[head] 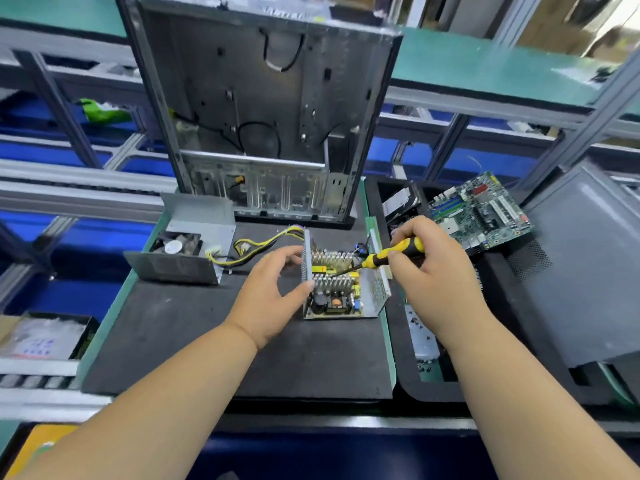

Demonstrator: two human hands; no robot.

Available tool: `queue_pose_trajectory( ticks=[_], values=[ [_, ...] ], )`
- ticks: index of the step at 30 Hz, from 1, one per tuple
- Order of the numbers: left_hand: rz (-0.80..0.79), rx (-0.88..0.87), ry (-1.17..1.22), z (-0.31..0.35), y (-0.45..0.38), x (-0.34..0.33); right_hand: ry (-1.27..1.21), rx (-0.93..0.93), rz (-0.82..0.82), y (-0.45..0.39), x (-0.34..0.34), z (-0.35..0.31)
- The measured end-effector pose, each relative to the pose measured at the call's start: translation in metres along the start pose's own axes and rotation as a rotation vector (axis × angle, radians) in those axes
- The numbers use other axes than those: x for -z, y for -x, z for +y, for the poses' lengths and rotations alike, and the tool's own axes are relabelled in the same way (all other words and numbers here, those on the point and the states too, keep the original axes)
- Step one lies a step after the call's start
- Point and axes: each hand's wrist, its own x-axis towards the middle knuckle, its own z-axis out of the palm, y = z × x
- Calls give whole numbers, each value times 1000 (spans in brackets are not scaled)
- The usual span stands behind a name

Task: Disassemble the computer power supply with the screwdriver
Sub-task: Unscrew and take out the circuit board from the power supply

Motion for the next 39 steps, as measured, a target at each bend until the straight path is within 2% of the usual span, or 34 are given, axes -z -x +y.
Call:
queue_pose_trajectory(
  ticks=[4, 10, 16, 19, 22, 24, 31, 33, 35, 39],
  values=[
    [-83, -128, -66, 41, -26, 11, -120, -46, 101, -7, 12, -8],
    [-213, -96, -193, 60, -62, 10, -132, -109, 187, -18, 17, -15],
    [-263, -83, -242, 60, -89, -1, -109, -163, 280, -22, 19, -9],
    [-303, -66, -218, 62, -95, -11, -164, -328, 384, -21, 22, 11],
    [-355, -80, -185, 71, -98, -28, -466, -598, 460, -28, 31, 40],
    [-377, -124, -219, 79, -101, -46, -629, -720, 423, -32, 42, 61],
    [-410, -141, -276, 117, -93, -127, -553, -749, 107, -30, 75, 139],
    [-441, -163, -340, 128, -88, -154, -465, -758, 33, -27, 81, 165],
    [-485, -149, -436, 134, -82, -179, -271, -762, -37, -22, 84, 189],
    [-573, -29, -572, 126, -70, -218, 79, -756, -198, -13, 84, 222]
  ],
)
